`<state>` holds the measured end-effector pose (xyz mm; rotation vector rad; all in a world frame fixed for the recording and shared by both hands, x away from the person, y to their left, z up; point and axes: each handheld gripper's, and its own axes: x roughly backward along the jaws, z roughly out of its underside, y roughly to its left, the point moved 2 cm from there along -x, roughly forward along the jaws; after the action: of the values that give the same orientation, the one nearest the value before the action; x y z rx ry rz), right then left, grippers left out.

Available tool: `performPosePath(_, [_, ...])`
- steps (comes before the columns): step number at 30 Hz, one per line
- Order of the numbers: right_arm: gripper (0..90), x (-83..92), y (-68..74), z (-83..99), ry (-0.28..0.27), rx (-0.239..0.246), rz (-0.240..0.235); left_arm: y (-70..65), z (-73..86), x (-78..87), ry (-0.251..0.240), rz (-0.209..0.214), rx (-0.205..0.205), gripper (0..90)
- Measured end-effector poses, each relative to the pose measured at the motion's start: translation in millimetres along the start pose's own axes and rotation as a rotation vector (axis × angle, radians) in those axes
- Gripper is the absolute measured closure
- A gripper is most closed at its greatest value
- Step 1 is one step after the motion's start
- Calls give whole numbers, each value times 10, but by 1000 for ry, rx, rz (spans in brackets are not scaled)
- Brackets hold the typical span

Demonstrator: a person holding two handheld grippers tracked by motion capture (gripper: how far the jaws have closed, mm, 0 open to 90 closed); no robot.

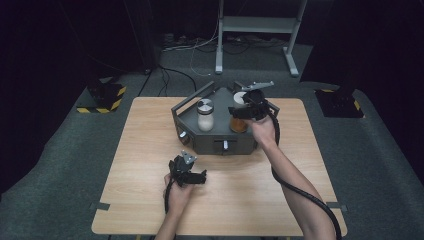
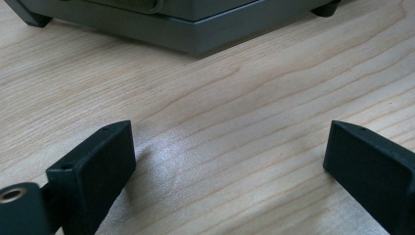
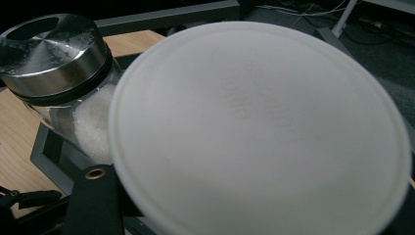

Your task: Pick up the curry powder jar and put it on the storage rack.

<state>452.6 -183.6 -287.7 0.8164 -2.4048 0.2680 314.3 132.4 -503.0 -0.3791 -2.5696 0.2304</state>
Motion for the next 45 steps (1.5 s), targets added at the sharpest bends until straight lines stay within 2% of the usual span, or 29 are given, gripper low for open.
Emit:
performPosePath(17, [338, 5, 56, 29, 7, 38, 9, -2, 3, 2, -1, 0, 1, 55])
performPosePath(35, [332, -2, 33, 44, 3, 29, 0, -2, 5, 2, -3, 0, 2, 56])
performPosePath(36, [309, 3, 26, 54, -4, 22, -4, -2, 5, 2, -3, 0, 2, 56])
performPosePath(37, [240, 14, 20, 74, -22, 13, -4, -2, 4, 2, -2, 0, 2, 57])
performPosePath(39, [156, 19, 17, 73, -25, -3, -2, -1, 4, 2, -2, 0, 1, 57])
performPosePath(45, [89, 37, -15, 111, -30, -20, -12, -3, 6, 1, -4, 0, 4, 57])
